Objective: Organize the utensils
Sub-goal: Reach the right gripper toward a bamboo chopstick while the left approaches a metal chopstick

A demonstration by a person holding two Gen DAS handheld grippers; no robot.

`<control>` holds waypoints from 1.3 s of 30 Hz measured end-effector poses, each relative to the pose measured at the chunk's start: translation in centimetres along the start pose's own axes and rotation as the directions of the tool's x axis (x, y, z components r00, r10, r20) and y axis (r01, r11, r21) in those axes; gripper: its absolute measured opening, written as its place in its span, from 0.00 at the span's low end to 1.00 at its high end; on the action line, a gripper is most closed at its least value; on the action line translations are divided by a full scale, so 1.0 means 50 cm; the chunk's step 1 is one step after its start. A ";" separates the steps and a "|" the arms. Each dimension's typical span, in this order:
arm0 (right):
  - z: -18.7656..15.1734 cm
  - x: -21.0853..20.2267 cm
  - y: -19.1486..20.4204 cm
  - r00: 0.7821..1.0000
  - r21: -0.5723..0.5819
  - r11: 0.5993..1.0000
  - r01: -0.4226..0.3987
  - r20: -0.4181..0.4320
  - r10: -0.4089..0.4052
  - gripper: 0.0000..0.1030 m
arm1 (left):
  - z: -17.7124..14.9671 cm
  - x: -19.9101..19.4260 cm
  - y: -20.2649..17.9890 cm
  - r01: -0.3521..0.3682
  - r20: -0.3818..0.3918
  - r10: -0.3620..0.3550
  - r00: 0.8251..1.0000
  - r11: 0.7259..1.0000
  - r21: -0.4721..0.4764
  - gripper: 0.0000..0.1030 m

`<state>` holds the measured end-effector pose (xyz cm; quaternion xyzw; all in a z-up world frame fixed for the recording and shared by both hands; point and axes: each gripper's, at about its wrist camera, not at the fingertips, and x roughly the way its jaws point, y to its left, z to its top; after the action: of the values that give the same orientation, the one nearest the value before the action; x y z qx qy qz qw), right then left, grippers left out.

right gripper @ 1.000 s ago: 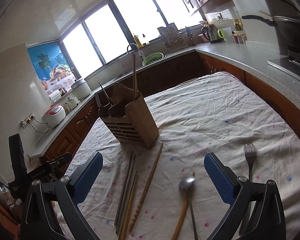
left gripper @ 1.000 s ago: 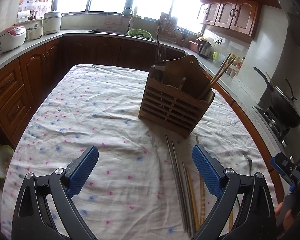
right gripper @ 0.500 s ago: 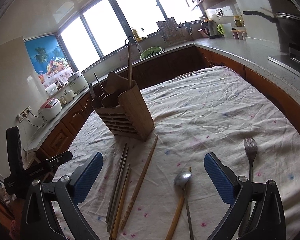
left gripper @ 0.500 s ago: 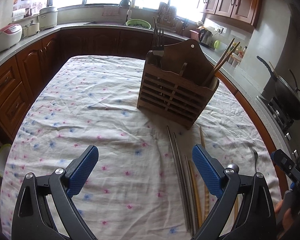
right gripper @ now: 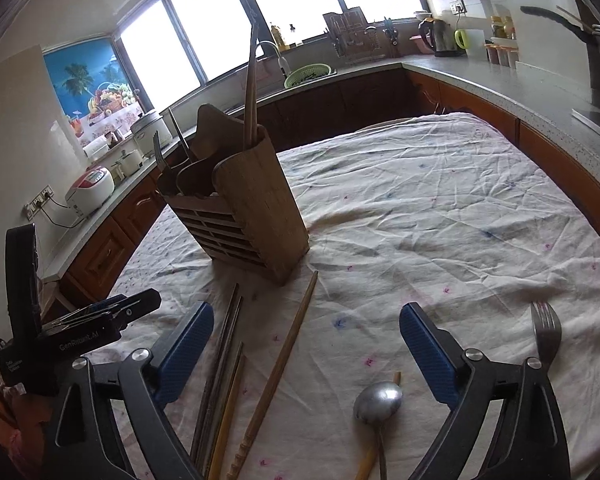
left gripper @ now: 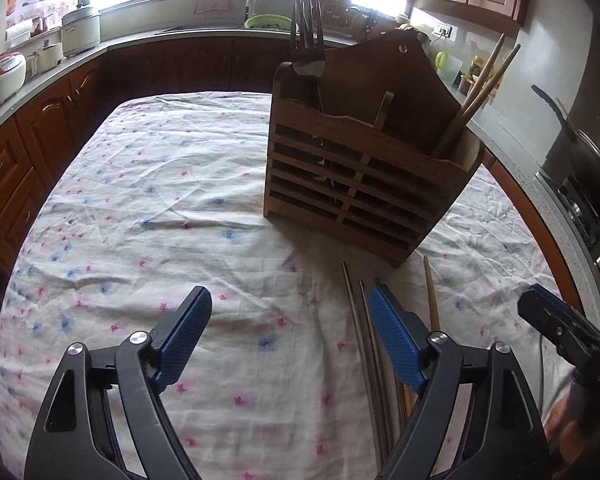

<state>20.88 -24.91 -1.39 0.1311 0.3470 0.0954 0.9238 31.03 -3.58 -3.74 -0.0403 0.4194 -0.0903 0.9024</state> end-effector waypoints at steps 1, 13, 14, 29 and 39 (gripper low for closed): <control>0.004 0.017 0.002 1.000 -0.006 1.000 0.000 -0.019 0.000 0.80 | 0.004 0.011 -0.003 0.000 -0.009 0.000 1.000 1.000 0.004 0.75; 0.024 0.162 -0.005 0.985 -0.037 0.999 0.034 -0.169 -0.039 0.35 | 0.039 0.139 -0.051 0.039 -0.151 -0.027 0.988 0.996 0.083 0.48; 0.025 0.167 -0.007 0.984 -0.034 0.999 0.031 -0.175 -0.037 0.35 | 0.038 0.145 -0.054 0.047 -0.160 -0.032 0.987 0.995 0.086 0.45; 0.009 0.177 -0.001 0.966 -0.138 0.989 0.062 -0.241 -0.095 0.09 | -0.039 0.090 -0.058 0.055 -0.156 -0.008 0.988 0.952 0.300 0.09; 0.000 0.178 0.018 0.962 -0.140 0.989 0.054 -0.257 -0.089 0.11 | -0.054 0.064 -0.012 0.080 -0.190 -0.041 0.981 0.975 0.206 0.10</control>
<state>27.39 -21.69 -6.61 0.0435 0.4635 0.1011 0.8793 30.90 -4.80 -7.77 0.0524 0.4876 -0.1655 0.8556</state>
